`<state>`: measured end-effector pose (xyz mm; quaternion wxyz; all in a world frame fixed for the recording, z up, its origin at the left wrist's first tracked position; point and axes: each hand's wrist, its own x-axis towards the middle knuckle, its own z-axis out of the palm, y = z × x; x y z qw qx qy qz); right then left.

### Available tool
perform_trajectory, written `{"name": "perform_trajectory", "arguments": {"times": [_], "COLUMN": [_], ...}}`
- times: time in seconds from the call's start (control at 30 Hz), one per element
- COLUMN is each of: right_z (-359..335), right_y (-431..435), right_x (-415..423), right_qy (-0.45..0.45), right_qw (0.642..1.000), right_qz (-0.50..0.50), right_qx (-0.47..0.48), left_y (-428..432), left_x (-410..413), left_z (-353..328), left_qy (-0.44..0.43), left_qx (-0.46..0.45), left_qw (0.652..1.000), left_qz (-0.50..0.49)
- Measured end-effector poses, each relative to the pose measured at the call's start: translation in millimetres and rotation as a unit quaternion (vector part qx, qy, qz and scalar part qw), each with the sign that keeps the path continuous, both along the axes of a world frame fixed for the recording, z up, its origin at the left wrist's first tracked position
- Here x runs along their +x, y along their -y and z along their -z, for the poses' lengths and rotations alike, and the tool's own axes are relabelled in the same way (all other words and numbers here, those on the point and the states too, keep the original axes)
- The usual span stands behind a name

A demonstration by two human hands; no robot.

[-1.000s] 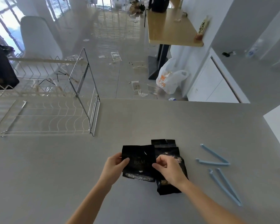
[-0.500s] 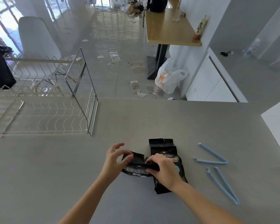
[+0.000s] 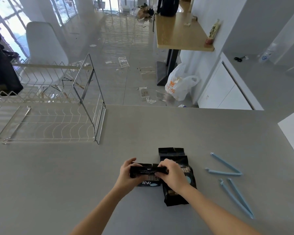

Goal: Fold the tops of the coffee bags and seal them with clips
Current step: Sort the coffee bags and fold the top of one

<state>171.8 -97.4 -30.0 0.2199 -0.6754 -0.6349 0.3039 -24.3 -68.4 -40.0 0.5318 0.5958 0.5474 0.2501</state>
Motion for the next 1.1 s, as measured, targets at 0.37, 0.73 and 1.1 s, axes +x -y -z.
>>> {"name": "perform_trajectory", "arguments": {"times": [0.37, 0.73, 1.1], "right_z": [2.4, 15.7, 17.1], "right_y": [-8.8, -14.3, -16.2], "right_x": [0.2, 12.2, -3.5], "right_qy": [0.037, -0.007, -0.041], "right_qw": [0.999, 0.999, 0.996], "right_qz": [-0.040, -0.020, 0.075], "right_qx": [-0.001, -0.029, -0.007], "left_y": [2.0, -14.0, -18.0], "left_x": [0.9, -12.6, -4.6], "left_z": [5.7, 9.4, 9.3], "left_qy": [0.079, 0.059, 0.105], "left_qx": [-0.061, -0.105, -0.149], "left_qw": [0.994, 0.992, 0.981], "left_qz": [-0.037, 0.023, -0.061]}}
